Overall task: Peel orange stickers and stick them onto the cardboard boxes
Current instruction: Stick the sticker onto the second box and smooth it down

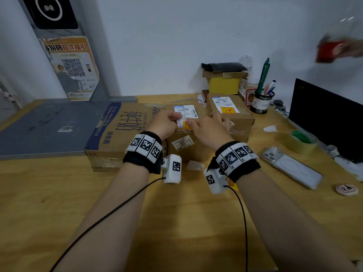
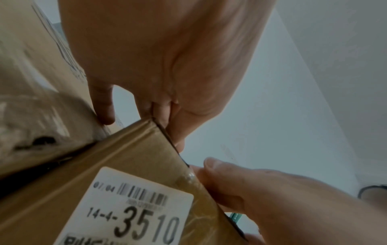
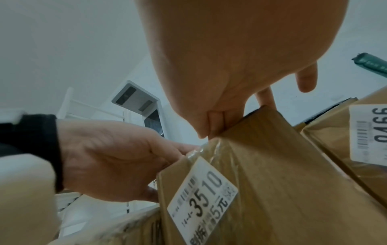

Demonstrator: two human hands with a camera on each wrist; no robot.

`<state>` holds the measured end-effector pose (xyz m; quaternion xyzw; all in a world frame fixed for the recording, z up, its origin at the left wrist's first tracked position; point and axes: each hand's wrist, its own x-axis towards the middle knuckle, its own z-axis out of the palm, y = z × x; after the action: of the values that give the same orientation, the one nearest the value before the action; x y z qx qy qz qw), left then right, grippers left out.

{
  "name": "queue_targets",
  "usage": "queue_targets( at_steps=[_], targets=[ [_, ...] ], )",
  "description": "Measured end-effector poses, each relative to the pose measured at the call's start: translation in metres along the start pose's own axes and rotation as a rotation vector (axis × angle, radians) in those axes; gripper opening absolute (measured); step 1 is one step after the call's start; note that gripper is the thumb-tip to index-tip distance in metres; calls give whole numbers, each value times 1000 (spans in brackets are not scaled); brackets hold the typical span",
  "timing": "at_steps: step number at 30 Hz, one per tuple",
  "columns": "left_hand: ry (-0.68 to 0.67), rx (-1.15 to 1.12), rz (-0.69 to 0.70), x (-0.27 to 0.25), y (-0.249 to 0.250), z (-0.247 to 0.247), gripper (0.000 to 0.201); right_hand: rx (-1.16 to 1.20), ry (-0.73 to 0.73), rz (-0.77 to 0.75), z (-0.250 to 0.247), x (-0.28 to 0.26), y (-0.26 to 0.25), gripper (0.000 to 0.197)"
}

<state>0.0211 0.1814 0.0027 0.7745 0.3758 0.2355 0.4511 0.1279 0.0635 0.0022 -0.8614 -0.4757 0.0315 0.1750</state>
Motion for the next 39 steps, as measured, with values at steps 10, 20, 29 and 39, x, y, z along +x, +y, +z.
queue_targets(
  at_steps=[10, 20, 29, 39],
  targets=[
    [31, 35, -7, 1, 6, 4, 40, -207, 37, 32, -4, -10, -2, 52],
    [37, 59, -3, -1, 7, 4, 40, -123, 21, 81, -14, -9, 1, 49],
    [45, 53, -9, -1, 7, 5, 40, -93, 18, 107, -14, -6, 5, 55],
    [26, 1, -27, -1, 8, 5, 40, -109, 24, 107, -12, -10, 10, 50]
  ],
)
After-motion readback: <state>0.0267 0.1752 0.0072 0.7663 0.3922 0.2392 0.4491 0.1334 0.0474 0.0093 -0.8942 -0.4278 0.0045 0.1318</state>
